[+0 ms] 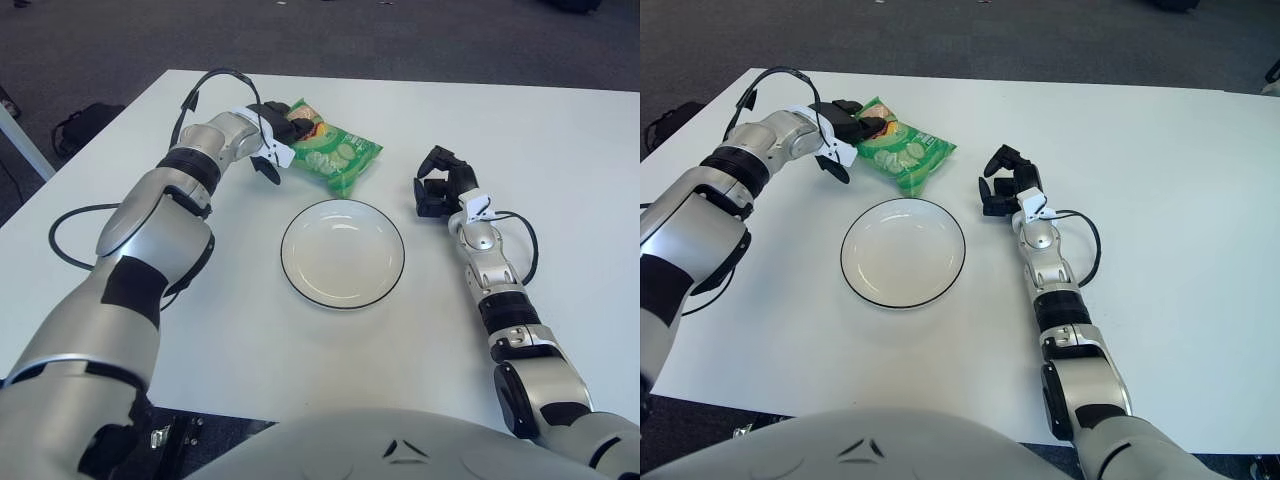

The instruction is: Put the snack into the plate.

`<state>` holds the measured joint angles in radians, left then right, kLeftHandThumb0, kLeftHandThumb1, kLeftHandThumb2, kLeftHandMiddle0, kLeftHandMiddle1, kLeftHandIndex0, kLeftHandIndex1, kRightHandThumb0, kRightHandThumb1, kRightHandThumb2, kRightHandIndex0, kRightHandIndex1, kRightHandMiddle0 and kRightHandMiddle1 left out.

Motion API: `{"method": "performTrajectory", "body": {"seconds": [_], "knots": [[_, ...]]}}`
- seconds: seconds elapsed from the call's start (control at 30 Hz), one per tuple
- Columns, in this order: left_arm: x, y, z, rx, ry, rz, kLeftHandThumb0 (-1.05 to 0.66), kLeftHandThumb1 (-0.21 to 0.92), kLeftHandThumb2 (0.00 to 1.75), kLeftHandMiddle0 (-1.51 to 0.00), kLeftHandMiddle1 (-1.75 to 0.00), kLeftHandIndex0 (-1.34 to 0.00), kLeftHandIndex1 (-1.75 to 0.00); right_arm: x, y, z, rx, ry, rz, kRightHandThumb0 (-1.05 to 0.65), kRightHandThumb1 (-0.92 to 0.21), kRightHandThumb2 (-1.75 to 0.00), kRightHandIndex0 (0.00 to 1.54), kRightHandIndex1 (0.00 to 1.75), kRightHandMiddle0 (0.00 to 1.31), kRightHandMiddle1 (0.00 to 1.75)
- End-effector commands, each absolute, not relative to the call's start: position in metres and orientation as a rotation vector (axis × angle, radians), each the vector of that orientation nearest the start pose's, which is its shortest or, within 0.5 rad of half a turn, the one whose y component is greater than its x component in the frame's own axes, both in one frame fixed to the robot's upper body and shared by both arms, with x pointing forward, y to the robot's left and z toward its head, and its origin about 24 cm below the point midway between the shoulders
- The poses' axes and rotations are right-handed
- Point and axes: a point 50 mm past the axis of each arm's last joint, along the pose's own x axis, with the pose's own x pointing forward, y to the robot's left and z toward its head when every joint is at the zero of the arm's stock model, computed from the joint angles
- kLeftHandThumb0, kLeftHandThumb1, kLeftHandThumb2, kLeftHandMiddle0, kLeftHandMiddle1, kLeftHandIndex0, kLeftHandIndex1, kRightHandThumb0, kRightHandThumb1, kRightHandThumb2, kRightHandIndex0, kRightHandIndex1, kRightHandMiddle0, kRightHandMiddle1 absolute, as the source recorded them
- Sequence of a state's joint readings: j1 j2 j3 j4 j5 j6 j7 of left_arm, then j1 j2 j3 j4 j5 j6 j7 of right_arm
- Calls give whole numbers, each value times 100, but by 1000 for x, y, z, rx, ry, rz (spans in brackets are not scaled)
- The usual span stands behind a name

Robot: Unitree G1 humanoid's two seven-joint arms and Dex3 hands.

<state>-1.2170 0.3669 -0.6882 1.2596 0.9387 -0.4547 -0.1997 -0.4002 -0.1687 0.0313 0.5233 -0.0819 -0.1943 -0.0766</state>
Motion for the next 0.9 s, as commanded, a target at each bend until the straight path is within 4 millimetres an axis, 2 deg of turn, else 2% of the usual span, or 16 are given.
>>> {"method": "performTrajectory", "body": {"seconds": [0.0, 0.3, 0.67, 0.87], "knots": [[408, 116, 138, 1828, -70, -778, -105, 76, 29, 0, 0, 0, 0, 301, -165, 0, -315, 184, 51, -50, -28, -136, 133, 175, 65, 175], [407, 90, 157, 1761, -145, -829, -105, 80, 29, 0, 0, 0, 0, 299, -163, 1, -348, 174, 52, -50, -28, -136, 133, 175, 65, 175], [405, 76, 160, 1651, -352, -723, -105, 80, 28, 0, 0, 0, 0, 297, -158, 8, -414, 145, 67, -51, -24, -141, 132, 175, 68, 175], [404, 72, 161, 1637, -391, -706, -104, 81, 27, 0, 0, 0, 0, 297, -157, 9, -435, 140, 58, -53, -21, -145, 131, 175, 71, 175]]}}
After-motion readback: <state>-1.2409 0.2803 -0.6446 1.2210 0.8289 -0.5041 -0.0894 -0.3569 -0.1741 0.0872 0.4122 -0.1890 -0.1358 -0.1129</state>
